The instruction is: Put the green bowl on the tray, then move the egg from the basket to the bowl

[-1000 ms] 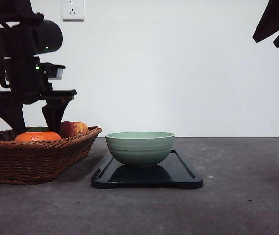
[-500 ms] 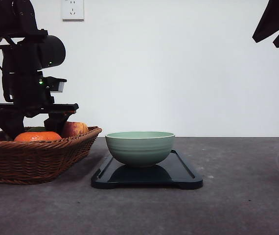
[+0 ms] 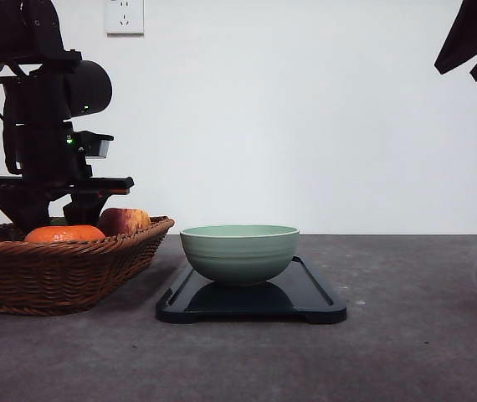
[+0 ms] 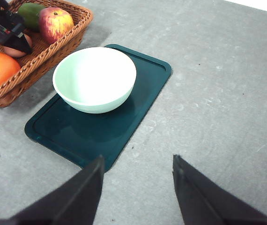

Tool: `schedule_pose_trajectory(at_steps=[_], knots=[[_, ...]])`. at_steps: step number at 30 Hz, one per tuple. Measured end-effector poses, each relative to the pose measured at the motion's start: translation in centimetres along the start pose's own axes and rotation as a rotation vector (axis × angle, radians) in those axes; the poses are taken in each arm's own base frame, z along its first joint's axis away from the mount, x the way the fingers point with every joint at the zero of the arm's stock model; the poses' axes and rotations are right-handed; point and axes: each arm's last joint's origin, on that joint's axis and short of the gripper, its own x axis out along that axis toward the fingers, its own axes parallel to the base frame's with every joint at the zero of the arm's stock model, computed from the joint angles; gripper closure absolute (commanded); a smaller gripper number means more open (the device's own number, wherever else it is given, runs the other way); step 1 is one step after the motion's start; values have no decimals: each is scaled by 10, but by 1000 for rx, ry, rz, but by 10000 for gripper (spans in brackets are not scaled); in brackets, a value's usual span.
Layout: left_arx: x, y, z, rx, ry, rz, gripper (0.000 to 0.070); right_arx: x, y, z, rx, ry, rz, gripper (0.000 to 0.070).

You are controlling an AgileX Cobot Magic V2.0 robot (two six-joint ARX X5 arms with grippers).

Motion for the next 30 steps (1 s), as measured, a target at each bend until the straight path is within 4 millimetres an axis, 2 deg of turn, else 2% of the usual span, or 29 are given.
schedule_pose_trajectory(at_steps=[8,12,14,23,26,30], knots=[[0,0,0,0,1,0,511,0,0,0,0,0,0,418],[-7,1,0,-1,-14,-1,511,0,0,0,0,0,0,418],[-16,1,1,-3,-39,-3,511,0,0,0,0,0,0,419],[-84,4,0,-9,-205,-24,511,0,0,0,0,0,0,418],[-101,-6,0,14,-271,-69,511,0,0,0,0,0,0,418],[-114,-29,2,64,-361,-175,512,0,0,0,0,0,0,418]])
